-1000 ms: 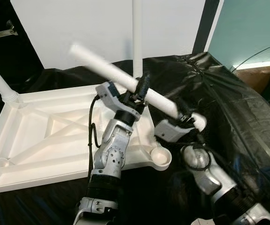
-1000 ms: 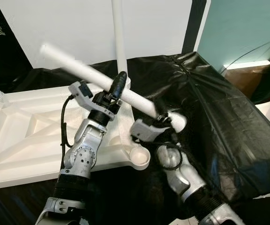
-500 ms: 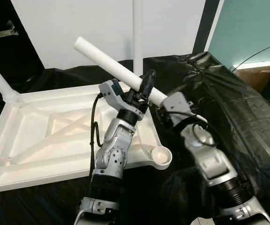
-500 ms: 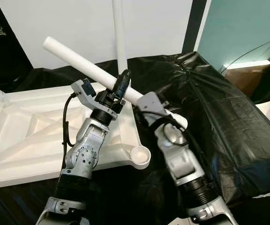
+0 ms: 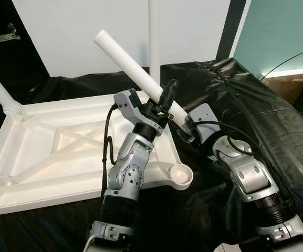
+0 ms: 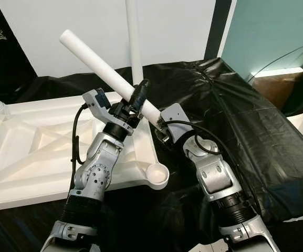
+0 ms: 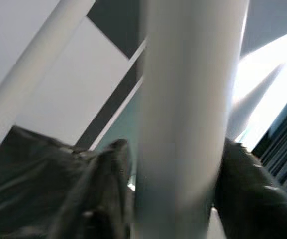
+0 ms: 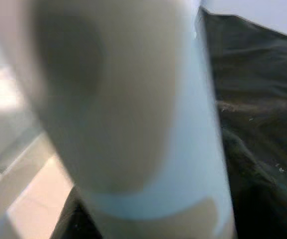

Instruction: Building children table

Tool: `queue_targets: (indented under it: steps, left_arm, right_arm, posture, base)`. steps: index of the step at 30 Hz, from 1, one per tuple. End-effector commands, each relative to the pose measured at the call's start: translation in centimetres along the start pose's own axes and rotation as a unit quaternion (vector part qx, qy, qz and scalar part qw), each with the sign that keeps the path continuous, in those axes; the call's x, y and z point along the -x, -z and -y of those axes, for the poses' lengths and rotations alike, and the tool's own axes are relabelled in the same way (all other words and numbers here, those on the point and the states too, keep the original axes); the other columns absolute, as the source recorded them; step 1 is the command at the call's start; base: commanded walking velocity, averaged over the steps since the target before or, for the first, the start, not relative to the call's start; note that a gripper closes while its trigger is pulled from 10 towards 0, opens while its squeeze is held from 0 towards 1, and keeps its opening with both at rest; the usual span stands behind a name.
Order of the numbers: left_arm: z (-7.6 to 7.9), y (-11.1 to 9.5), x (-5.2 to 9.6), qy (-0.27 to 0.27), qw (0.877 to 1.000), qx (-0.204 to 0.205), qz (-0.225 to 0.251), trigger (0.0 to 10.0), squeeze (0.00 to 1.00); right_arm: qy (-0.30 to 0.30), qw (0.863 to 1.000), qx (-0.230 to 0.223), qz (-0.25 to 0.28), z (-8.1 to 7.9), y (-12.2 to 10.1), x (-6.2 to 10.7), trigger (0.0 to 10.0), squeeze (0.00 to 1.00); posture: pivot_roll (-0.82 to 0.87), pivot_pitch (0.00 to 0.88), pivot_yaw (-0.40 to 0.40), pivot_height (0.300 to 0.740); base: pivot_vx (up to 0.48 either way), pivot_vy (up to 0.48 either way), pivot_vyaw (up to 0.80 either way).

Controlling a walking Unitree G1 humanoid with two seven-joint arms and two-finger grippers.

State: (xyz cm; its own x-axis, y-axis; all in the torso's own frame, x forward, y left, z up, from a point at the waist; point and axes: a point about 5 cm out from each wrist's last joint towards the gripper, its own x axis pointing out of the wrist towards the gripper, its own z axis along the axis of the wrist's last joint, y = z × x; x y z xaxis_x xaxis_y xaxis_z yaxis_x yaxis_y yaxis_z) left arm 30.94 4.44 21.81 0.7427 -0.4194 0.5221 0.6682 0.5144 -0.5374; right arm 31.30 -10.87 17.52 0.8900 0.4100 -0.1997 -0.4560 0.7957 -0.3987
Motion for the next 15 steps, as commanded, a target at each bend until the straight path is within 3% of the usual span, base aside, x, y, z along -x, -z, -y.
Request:
queue_targets:
  steps: [1,5,7,11,14,15]
  left_arm:
    - [0.7,-0.2,0.2,0.053,0.998,0.01,0.01,9.5,1.0]
    - [0.6,-0.2,0.1,0.049,0.999,0.008,0.007,10.0,1.0]
    - [0.4,-0.1,-0.1,0.037,0.999,0.001,0.001,10.0,1.0]
    - [0.4,0.0,-0.2,0.033,0.999,-0.004,-0.001,10.0,1.0]
    - [0.4,0.1,-0.3,0.028,1.0,-0.012,-0.006,10.0,1.0]
    - [0.4,0.1,-0.4,0.025,1.0,-0.016,-0.007,10.0,1.0]
  right_arm:
    - [0.016,1.0,-0.006,0.002,0.7,-0.3,-0.1,0.0,0.0]
    - [0.036,0.999,0.004,0.0,0.9,-0.3,-0.2,0.0,0.0]
    - [0.103,0.994,0.03,0.003,0.8,0.0,-0.3,0.0,0.0]
    - [0.135,0.99,0.041,0.003,0.4,0.3,-0.3,0.0,0.0]
    - [0.182,0.98,0.078,0.01,-0.8,0.7,-0.3,0.0,0.0]
    - [0.204,0.972,0.118,0.02,-1.1,0.8,-0.4,0.0,0.0]
  posture:
    - [-0.09,0.022,0.036,0.74]
    - [-0.09,0.021,0.037,0.74]
    - [-0.1,0.019,0.041,0.74]
    - [-0.1,0.019,0.042,0.74]
    - [-0.1,0.019,0.044,0.74]
    - [-0.1,0.019,0.044,0.74]
  base:
    - [0.0,0.0,0.0]
    - [0.0,0.0,0.0]
    - [0.0,0.0,0.0]
    - [0.0,0.0,0.0]
    - [0.0,0.0,0.0]
    - [0.0,0.0,0.0]
